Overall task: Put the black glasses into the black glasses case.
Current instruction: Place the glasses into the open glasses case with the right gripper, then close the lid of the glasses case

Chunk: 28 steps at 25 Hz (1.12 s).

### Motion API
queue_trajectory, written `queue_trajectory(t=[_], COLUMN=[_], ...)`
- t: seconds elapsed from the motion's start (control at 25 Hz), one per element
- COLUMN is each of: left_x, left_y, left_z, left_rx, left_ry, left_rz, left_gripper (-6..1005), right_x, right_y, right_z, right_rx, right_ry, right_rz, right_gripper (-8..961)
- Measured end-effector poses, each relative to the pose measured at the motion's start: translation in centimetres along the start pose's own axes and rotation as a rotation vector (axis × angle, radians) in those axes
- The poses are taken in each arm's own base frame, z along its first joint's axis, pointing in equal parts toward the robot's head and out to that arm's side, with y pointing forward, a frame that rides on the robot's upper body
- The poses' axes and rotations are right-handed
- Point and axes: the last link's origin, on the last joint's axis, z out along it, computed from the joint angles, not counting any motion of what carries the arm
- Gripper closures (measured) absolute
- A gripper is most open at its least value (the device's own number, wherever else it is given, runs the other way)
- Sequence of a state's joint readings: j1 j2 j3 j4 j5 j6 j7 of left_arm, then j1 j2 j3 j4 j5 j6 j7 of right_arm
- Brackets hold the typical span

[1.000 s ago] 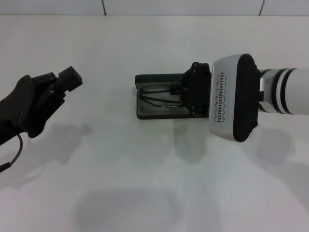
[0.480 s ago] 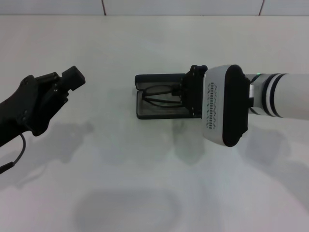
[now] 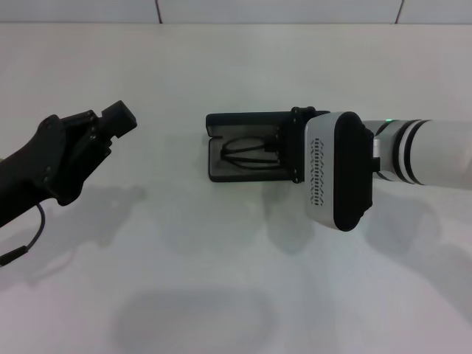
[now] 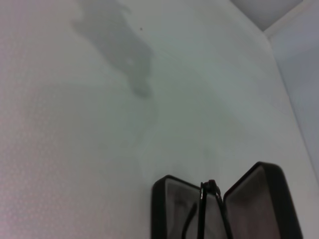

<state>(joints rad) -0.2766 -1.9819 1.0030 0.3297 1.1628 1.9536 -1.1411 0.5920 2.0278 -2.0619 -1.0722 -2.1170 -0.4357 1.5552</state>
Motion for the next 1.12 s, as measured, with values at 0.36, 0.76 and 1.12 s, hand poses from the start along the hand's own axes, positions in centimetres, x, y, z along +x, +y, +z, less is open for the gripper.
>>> queue_trajectory(t=[0.36,0.76,1.12], left_x=[-0.4,-0.8,-0.8], left_y=[0.1,0.2,0.2], left_z=[0.3,0.4,0.4], left_rx=[-0.015,-0.011,-0.013], left_ry=[-0.022,-0.026,-0.023], left_rz=[0.007,0.002,0.002], left_gripper=[965,965,965], right_x=[-0.1,-0.2,-1.2], right_y=[0.3,0.5,2.0], right_z=[0.2,0.2,-1.3], right_rx=[0.020,0.035,0.072], right_ry=[0.002,-0.005,-0.050], right_rz=[-0.014,0.005,0.053], right_gripper=[875,727,560])
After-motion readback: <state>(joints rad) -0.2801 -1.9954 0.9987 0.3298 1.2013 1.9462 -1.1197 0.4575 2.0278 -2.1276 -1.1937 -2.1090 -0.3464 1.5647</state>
